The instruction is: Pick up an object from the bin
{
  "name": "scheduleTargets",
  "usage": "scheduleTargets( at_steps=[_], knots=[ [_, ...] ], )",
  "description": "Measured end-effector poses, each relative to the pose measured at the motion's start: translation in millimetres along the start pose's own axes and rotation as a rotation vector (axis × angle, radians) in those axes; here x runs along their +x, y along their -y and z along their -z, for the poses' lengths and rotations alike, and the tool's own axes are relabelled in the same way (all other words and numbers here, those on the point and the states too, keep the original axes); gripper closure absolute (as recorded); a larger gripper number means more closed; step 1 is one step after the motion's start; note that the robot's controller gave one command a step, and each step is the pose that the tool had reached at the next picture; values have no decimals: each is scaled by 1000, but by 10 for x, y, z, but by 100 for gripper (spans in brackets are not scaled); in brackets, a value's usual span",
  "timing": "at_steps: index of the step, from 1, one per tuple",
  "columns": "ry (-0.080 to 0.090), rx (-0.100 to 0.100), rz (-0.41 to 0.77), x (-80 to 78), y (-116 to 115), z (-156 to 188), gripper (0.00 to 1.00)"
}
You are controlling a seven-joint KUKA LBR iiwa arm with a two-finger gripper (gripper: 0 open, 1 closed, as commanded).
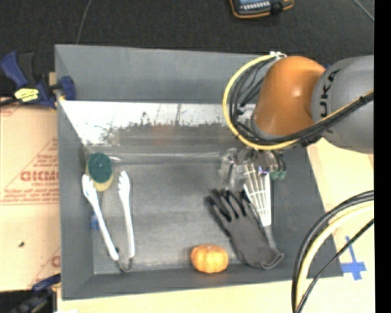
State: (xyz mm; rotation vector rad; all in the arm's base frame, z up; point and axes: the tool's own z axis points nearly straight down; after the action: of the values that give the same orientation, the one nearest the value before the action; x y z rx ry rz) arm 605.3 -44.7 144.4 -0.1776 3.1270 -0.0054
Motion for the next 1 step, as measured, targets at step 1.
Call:
scheduleTargets(
  at_steps=[1],
  knots=[
    [1,2,27,93,188,-173,100]
  ],
)
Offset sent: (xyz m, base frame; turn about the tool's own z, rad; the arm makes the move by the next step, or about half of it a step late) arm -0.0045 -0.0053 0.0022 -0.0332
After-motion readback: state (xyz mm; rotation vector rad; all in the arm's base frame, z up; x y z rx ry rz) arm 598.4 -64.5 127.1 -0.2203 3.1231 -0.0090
